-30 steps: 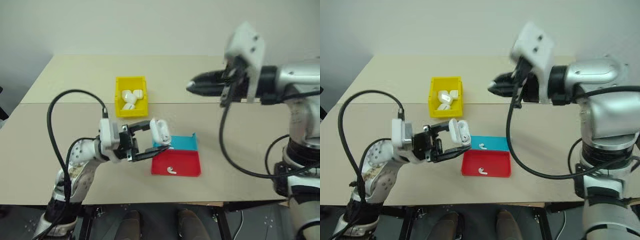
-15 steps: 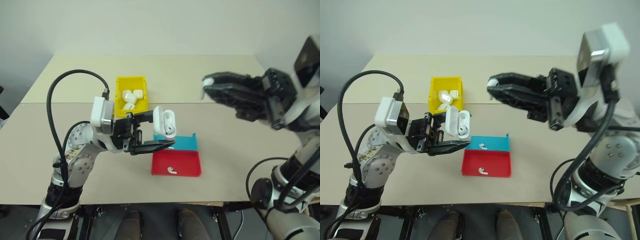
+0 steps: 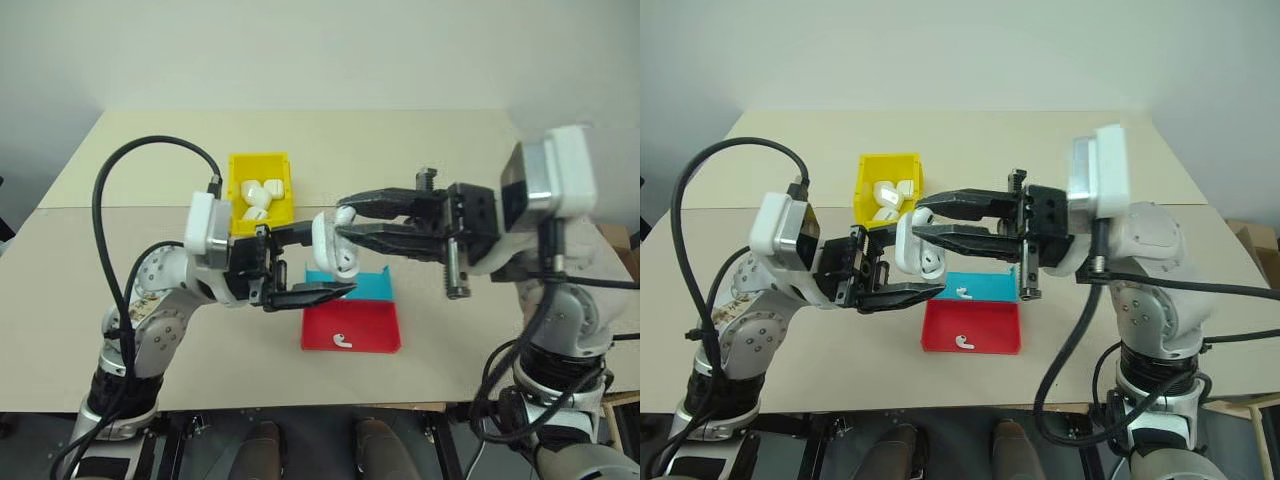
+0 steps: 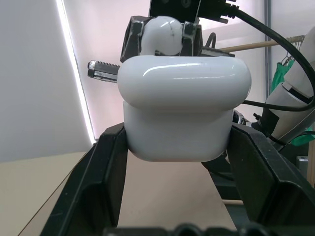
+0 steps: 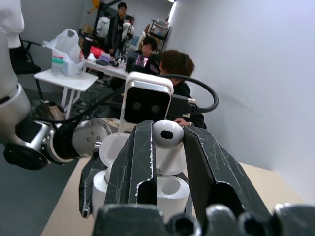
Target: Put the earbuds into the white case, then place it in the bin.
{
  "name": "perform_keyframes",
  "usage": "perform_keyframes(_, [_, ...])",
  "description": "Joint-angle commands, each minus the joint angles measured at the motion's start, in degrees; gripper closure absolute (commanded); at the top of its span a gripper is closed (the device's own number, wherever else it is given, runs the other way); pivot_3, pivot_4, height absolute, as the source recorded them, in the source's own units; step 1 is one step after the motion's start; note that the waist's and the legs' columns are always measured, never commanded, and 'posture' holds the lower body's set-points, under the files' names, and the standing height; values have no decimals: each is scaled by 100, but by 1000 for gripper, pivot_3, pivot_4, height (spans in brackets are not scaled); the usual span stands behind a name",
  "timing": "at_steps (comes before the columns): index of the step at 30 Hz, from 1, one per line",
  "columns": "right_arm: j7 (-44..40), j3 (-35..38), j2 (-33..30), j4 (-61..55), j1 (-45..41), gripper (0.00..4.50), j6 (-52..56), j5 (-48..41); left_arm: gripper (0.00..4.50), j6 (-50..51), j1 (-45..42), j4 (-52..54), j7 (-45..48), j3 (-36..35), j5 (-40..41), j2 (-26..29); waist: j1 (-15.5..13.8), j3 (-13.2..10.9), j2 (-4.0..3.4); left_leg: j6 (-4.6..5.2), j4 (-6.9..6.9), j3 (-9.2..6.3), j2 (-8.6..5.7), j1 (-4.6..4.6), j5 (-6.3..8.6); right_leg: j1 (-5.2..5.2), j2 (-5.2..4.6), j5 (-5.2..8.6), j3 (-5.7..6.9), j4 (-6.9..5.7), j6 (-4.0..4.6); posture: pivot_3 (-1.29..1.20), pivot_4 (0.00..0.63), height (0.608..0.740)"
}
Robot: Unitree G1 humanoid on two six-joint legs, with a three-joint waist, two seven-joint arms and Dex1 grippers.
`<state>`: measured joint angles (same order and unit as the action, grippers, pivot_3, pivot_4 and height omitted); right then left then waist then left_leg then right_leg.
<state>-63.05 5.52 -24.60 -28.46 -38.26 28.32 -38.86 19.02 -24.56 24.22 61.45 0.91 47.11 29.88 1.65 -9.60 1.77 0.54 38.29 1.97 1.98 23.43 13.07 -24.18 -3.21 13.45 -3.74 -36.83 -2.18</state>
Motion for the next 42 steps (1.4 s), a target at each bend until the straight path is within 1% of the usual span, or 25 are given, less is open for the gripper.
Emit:
perform_keyframes(1, [35,-13,-138,-5,1,3860,-294,-12,1755,-63,19,263,-50,-138,-8,25,-7,0,0,0,0,0,0,0,0,0,0,0,0,0,0,0,150,740])
perform_keyframes(16, [59,-272,-451,106,271,3860,-607,9,1755,-206,114,272,-8,-116,-110,-104,-59,0,0,0,0,1,0,0,0,1,0,0,0,3,0,0,150,740])
perform_keyframes(18, [52,-284,-458,118,274,3148,-653,-7,1755,-200,126,278,-1,-125,-129,-114,-60,0,0,0,0,2,0,1,0,1,0,0,0,4,0,0,150,740])
perform_keyframes(19, [88,-314,-477,127,253,2980,-671,67,1755,-195,130,275,0,-131,-145,-110,-62,0,0,0,0,1,0,1,0,1,0,0,0,4,0,0,150,740])
perform_keyframes(21, [138,-362,-513,155,218,2264,-690,176,1755,-205,135,263,7,-137,-160,-117,-62,0,0,0,0,1,0,0,0,1,0,0,0,2,0,0,150,740])
perform_keyframes(22, [77,-365,-543,178,225,1979,-733,186,1755,-202,140,256,0,-138,-182,-109,-62,0,0,0,0,1,0,0,0,1,0,0,0,2,0,0,150,740])
perform_keyframes(26, [-89,-291,-696,268,255,1979,-844,137,1755,-217,182,201,4,-117,-328,-66,-66,0,0,0,0,1,0,0,0,1,0,0,0,4,0,0,150,740])
perform_keyframes(29, [-176,-52,-936,449,15,1979,-784,-2,1755,-320,199,-60,65,-4,-688,-11,-69,0,0,0,0,2,-1,0,0,1,-1,0,0,4,0,0,150,740])
perform_keyframes(31, [-167,-53,-1244,466,-232,1979,-649,110,1755,-539,201,-308,170,173,-1094,23,-68,-1,-1,0,0,4,-2,-1,0,1,-1,0,-1,3,1,0,150,740])
perform_keyframes(34, [-115,-206,-1627,389,-565,1979,-190,16,1755,-551,129,-524,186,516,-1683,192,-65,-1,-1,0,-1,6,-1,-2,0,1,1,0,-2,5,1,0,150,740])
perform_keyframes(36, [-68,-336,-1813,339,-795,1979,259,-142,1755,-636,135,-635,237,578,-1771,153,-64,-1,-1,0,-1,5,0,0,0,-2,1,0,-2,5,2,0,150,740])
perform_keyframes(39, [-57,-765,-2050,57,-899,2571,374,276,1755,-343,-49,-630,-32,888,-2268,238,-73,-1,-1,0,-2,6,1,4,0,-5,-1,0,-3,7,2,0,150,740])
perform_keyframes(41, [-57,-1050,-2165,-67,-850,3194,318,589,1755,-217,-171,-611,-38,1016,-2416,297,-79,-1,-1,0,-2,4,0,8,0,-6,-1,1,-1,9,1,0,150,740])
perform_keyframes(42, [-62,-1166,-2211,-95,-829,3596,326,693,1755,-129,-237,-570,-40,1089,-2507,356,-80,-1,-1,0,-2,6,0,9,0,-8,-2,1,-1,8,0,0,150,740])
